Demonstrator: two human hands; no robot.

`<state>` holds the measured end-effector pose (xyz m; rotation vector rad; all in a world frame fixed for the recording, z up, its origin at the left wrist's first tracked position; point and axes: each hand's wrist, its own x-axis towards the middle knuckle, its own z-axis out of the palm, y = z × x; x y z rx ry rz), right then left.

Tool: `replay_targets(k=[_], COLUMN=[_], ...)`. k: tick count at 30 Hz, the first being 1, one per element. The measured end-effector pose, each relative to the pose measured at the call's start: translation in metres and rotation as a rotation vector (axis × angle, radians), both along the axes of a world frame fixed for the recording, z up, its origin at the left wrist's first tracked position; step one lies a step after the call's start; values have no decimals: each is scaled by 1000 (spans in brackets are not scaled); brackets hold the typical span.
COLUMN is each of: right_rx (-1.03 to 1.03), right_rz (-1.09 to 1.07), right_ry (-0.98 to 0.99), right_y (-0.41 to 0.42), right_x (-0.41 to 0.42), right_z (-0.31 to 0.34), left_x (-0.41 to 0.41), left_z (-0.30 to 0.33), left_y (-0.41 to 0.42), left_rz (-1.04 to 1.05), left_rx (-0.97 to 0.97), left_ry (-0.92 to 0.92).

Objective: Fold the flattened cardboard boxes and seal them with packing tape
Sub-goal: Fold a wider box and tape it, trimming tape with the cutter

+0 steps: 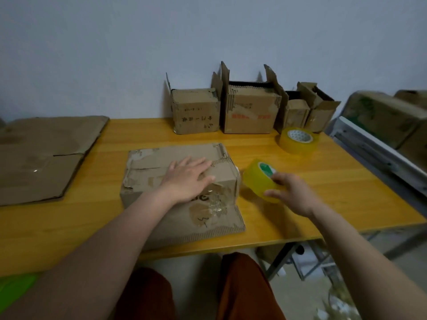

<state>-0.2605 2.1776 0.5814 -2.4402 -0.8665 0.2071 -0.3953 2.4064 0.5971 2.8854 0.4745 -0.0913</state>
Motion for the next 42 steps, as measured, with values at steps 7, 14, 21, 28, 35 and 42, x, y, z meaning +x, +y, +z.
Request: replay_targets(k=[7, 14, 21, 28, 35, 42], right_rx=[543, 377, 274, -40, 643, 794], right_rz=[180, 262, 256, 332, 61, -16], right_ry=[47, 50, 36, -204, 83, 336], right_y=[35, 103, 122, 128, 142, 174], right_x=[-29, -47, -44, -40, -36, -32], right_z=[80, 79, 71, 60, 38, 15], left_x=[-3, -19, -13, -9, -1, -6], left_z=[2, 3, -5, -12, -12, -8], left_y=[6, 21, 20, 24, 34, 34], left_rz=[54, 149, 197, 413, 687, 711], left_rx=[-541, -996, -1024, -897, -1122, -764], left_ry=[-282, -856, -955, -1024, -1077, -982])
